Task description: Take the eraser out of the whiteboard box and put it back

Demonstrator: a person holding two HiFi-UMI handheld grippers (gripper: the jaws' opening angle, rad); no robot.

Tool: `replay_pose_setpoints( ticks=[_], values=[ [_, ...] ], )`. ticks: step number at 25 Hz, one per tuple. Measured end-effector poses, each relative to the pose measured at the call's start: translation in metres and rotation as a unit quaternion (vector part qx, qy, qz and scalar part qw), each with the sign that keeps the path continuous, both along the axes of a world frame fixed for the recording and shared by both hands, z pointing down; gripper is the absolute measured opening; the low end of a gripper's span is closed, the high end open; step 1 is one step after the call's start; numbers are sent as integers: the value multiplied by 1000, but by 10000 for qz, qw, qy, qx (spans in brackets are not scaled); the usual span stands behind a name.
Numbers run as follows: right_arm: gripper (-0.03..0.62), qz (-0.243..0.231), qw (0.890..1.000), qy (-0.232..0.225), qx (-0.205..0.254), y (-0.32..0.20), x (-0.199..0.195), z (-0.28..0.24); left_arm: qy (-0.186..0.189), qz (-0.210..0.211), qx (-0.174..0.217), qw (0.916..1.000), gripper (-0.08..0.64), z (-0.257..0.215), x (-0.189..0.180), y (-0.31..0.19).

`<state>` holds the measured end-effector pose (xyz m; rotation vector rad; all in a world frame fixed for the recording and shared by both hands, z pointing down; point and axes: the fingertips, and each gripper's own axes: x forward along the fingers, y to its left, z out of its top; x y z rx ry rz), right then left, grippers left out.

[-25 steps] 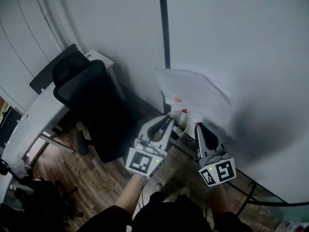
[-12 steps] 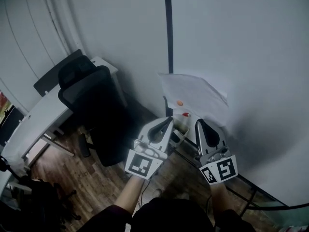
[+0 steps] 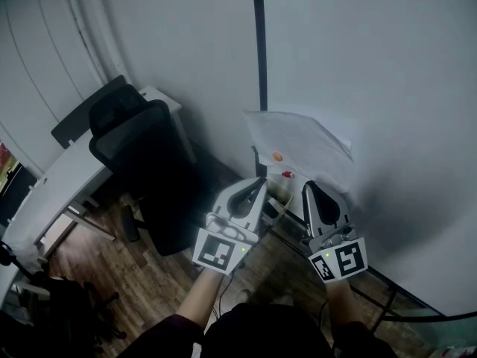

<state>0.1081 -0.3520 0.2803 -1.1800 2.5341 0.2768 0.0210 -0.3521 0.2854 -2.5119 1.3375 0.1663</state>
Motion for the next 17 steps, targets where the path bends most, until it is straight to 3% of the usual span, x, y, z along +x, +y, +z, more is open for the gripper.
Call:
replay_pose_setpoints(
  ticks=[17],
  values=[
    [3,-13,10000,0,-39,-6,-3,5,38,-31,-59,10000,5,4,-6,-7]
  ],
)
